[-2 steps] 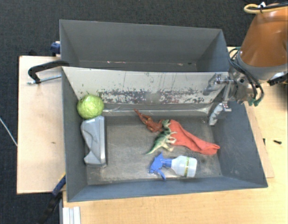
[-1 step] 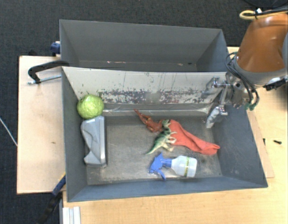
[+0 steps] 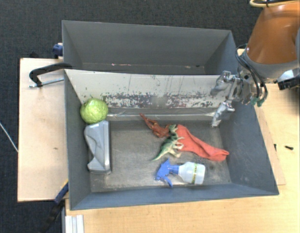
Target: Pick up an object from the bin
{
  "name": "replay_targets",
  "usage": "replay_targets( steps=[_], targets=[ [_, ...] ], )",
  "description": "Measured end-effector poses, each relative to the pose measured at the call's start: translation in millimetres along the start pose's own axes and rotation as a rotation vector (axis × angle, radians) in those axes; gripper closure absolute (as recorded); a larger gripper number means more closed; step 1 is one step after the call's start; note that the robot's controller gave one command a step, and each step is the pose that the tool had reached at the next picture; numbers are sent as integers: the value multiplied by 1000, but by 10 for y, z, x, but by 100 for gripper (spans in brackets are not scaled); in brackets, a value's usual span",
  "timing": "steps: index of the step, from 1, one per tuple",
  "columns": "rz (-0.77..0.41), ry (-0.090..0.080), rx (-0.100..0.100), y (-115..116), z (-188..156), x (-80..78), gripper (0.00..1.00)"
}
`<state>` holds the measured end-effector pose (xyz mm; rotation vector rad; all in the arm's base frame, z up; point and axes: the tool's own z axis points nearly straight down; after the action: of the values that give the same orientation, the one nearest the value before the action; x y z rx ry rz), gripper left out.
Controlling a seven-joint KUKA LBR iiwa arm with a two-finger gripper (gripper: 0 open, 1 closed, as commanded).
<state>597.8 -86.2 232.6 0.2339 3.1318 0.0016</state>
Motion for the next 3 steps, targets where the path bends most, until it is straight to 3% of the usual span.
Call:
replay_targets(
  steps=[1, 2, 3],
  targets=[
    [-67, -11, 0, 300, 244, 116, 0],
    [-141, 0, 0, 425, 697, 191, 0],
    [53, 1, 0, 498, 893, 197, 0]
  ],
)
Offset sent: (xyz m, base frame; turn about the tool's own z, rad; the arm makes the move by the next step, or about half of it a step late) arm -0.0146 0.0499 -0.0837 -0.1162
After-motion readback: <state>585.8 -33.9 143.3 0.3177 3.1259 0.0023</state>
